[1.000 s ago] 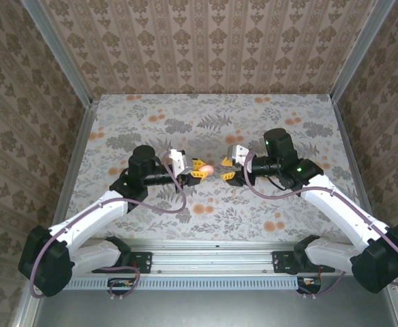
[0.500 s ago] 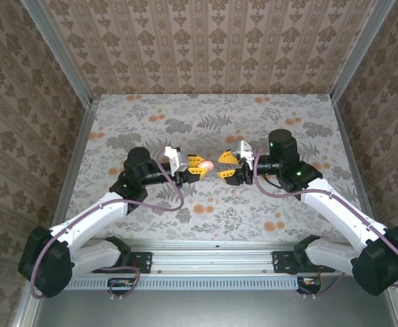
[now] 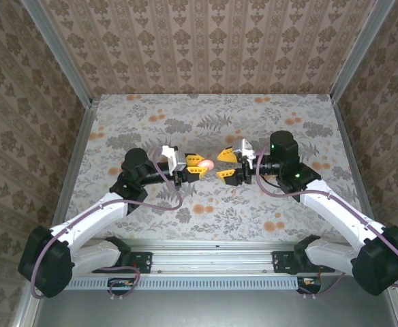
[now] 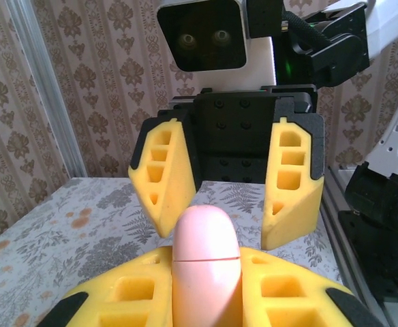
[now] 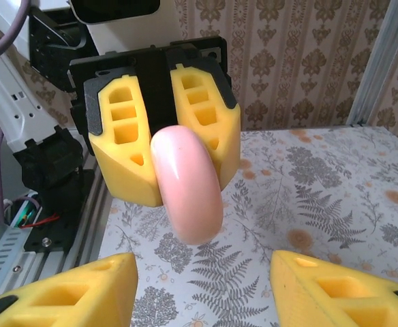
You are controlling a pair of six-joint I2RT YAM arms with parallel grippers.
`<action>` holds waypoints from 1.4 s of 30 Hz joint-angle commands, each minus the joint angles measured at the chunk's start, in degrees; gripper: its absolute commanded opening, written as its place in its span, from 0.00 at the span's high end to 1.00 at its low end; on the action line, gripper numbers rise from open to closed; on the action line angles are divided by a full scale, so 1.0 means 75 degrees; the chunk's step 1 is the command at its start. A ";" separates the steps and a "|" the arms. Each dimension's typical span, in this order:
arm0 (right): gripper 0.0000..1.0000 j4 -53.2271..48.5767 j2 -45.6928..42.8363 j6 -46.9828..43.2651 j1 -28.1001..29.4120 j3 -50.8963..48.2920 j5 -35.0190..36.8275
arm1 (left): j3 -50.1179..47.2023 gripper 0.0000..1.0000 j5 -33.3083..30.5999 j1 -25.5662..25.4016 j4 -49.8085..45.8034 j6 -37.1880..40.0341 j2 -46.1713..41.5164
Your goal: Insert the wireless bluetooth earbuds into the charging case
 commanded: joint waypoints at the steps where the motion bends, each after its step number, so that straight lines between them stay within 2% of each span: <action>1: 0.45 0.0172 0.0089 0.0185 -0.0053 0.0172 -0.0460 | 0.0108 0.87 0.0366 0.0057 0.0290 -0.0183 0.0028; 8: 0.48 -0.0310 0.0351 0.0081 0.0015 0.0628 -0.1115 | 0.0185 0.87 0.0431 0.0043 0.0275 -0.0222 0.0031; 23: 0.55 -0.0812 0.0826 -0.0333 0.0147 0.1133 -0.1411 | 0.0255 0.87 0.0458 -0.0063 0.0288 -0.0190 0.0092; 38: 0.72 -0.1298 0.1022 -0.0764 0.0146 0.1349 -0.1509 | 0.0289 0.87 0.0449 -0.0126 0.0272 -0.0176 0.0071; 40: 0.79 -0.1732 0.0971 -0.1120 0.0146 0.1445 -0.1381 | 0.0289 0.86 0.0420 -0.0133 0.0223 -0.0138 0.0058; 42: 0.81 -0.2211 0.0878 -0.1497 0.0123 0.1526 -0.1195 | 0.0266 0.83 0.0371 -0.0133 0.0027 0.0000 -0.0003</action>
